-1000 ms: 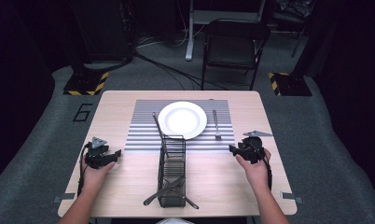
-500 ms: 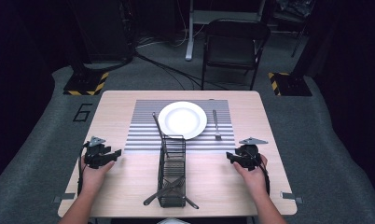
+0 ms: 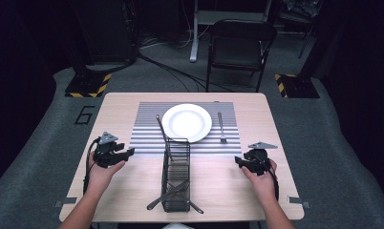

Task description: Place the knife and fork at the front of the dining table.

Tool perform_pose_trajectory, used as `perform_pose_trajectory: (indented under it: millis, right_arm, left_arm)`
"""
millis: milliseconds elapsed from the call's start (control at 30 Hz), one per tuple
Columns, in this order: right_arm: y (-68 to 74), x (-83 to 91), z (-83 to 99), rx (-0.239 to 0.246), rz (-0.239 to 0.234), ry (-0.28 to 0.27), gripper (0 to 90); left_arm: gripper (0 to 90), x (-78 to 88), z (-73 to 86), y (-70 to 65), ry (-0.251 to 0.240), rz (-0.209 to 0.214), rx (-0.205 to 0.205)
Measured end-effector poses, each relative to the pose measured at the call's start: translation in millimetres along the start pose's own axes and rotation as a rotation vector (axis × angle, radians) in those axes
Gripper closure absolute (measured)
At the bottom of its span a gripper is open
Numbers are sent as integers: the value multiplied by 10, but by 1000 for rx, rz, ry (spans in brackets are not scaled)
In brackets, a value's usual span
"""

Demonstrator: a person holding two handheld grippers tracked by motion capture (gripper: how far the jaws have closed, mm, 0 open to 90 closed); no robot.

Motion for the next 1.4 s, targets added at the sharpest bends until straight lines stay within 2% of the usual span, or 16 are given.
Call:
perform_pose_trajectory:
  millis: [167, 367, 533, 767, 900, 1000, 1167, 1400]
  right_arm:
    - [3, 4, -6, -8, 0, -1, 540]
    - [39, -3, -20, 1, -2, -5, 541]
    - [74, -16, -44, 16, 5, -20, 542]
    - [72, -13, -51, -10, 5, -25, 541]
    - [102, -27, -48, 17, 4, -20, 541]
    - [123, -24, -46, 23, 2, -17, 540]
    - [123, -21, -36, 2, -1, -12, 538]
    - [133, -21, -40, 7, -2, -16, 534]
  left_arm:
    - [499, 25, -183, -169, -12, 29, -30]
    - [515, 41, -344, -363, 1, 59, -70]
    - [517, 36, -457, -468, -5, 75, -99]
    - [515, 54, -582, -601, -5, 113, -99]
    - [509, 85, -657, -706, -15, 126, -125]
    - [509, 84, -688, -758, -18, 139, -126]
    - [511, 46, -726, -844, -5, 164, -127]
    - [515, -65, -773, -953, 1, 187, -141]
Point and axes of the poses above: each handheld gripper's, and its own axes: x roughly backward along the jaws, z roughly out of its underside, y roughly to its left, the point moved 5 cm from there along -x, roughly forward along the jaws, and after that the axes turned 14 degrees about z, right-handed, at the moved point
